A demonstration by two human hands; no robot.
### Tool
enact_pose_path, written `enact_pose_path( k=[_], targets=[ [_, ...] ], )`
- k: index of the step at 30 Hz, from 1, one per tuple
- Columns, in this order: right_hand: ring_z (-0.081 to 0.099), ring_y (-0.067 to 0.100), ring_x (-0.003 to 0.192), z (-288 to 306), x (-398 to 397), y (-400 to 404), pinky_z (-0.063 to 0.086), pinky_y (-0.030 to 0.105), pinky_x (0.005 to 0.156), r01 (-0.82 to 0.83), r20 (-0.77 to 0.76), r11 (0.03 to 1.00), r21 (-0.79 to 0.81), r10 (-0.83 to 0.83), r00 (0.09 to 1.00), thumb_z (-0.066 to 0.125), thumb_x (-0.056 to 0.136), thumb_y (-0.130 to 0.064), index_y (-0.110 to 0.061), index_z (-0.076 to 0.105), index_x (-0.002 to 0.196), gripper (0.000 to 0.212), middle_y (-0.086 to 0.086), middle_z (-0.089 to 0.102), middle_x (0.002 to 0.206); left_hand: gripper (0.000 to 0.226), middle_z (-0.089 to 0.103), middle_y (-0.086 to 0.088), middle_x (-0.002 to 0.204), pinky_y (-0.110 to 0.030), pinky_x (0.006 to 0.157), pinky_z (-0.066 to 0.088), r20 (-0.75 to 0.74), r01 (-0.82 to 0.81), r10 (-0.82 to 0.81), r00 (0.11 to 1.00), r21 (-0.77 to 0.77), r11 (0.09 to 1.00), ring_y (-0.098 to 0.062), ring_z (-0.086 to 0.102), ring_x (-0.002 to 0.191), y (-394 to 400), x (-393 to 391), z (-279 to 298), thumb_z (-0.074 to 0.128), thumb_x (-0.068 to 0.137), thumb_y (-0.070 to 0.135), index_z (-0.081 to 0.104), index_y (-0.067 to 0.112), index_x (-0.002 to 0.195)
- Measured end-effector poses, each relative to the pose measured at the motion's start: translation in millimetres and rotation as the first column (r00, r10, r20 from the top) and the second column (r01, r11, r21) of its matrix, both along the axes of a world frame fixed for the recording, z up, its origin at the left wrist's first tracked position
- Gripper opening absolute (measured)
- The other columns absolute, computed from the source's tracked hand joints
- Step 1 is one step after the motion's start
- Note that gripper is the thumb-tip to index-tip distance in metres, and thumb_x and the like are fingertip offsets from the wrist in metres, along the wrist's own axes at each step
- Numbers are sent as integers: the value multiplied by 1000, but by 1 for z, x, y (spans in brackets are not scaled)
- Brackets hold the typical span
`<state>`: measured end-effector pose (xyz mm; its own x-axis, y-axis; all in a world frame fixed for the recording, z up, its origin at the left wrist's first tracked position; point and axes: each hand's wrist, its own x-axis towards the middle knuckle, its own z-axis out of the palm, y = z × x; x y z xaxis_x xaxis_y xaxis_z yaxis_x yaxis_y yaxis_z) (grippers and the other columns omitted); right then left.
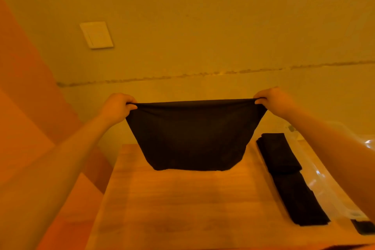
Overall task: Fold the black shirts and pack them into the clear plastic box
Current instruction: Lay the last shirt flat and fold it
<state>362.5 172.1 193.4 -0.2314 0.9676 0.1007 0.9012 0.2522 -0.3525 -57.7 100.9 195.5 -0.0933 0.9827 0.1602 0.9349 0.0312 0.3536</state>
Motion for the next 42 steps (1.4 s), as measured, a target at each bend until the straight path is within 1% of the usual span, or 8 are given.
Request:
enact_pose_path(
  k=[12, 19, 22, 26, 31, 33, 38, 42],
  targets=[
    [57, 34, 103, 9, -2, 74, 40, 33, 80, 1, -78, 993, 114, 8, 997, 48, 95, -8, -2, 65, 111, 24, 17, 65, 111, 19, 67, -19, 102, -32, 76, 38, 69, -69, 56, 996, 204, 977, -34, 59, 95, 66, 6, -4, 53, 91, 4, 68, -2, 101],
    [65, 34, 85, -51, 27, 25, 41, 30, 70, -32, -36, 986, 167, 39, 999, 58, 88, -2, -1, 70, 99, 17, 17, 70, 95, 14, 69, -20, 84, -40, 73, 48, -28, 113, -110, 994, 318, 941, -37, 65, 79, -1, 15, -78, 61, 78, -8, 71, -3, 87],
    [70, 30, 73, -108, 41, -16, 53, 37, 68, -135, 17, 984, 120, 134, 991, 71, 75, 5, -5, 75, 87, 17, 13, 73, 83, 36, 71, -12, 83, -34, 62, 54, -136, 195, -169, 976, 204, 959, -27, 69, 70, -50, 17, -133, 75, 61, -18, 73, 6, 87],
    [70, 29, 77, -180, 53, -86, 48, 23, 72, -123, 39, 983, -138, 130, 991, 73, 69, 9, -9, 74, 93, 30, 14, 72, 87, 35, 72, -1, 70, -21, 47, 50, -148, 306, -306, 940, -20, 952, -12, 67, 54, -112, 22, -198, 75, 51, -7, 73, 19, 73],
    [54, 21, 117, -225, 55, -149, 36, 22, 94, -44, 179, 851, -523, 160, 971, 46, 97, -19, -19, 57, 127, 31, 6, 59, 128, 30, 62, 4, 121, -14, 86, 40, 7, 180, -202, 979, -481, 858, -8, 57, 109, -172, 36, -248, 46, 96, 12, 62, 21, 120],
    [51, 13, 120, -225, 52, -161, 32, 13, 94, -30, 207, 789, -614, 197, 958, 43, 99, -20, -19, 52, 131, 33, 0, 55, 133, 27, 62, 5, 116, -13, 82, 40, 57, 166, -165, 985, -602, 781, -7, 57, 102, -178, 40, -247, 47, 97, 18, 63, 21, 118],
    [58, 13, 97, -214, 55, -165, 35, 6, 68, 20, 155, 793, -609, 94, 983, 49, 96, -17, -14, 60, 122, 28, 6, 63, 119, 32, 56, 11, 66, -14, 53, 37, 165, 190, -107, 980, -655, 731, -2, 49, 57, -168, 39, -227, 56, 92, 18, 55, 39, 67],
    [58, 22, 108, -205, 47, -137, 35, 12, 76, 32, 109, 814, -579, 38, 993, 52, 94, -15, -10, 60, 121, 29, 10, 63, 118, 25, 65, 7, 74, -16, 60, 46, 164, 187, -105, 981, -645, 741, -5, 58, 67, -132, 33, -213, 57, 92, 18, 66, 34, 75]
  ],
)
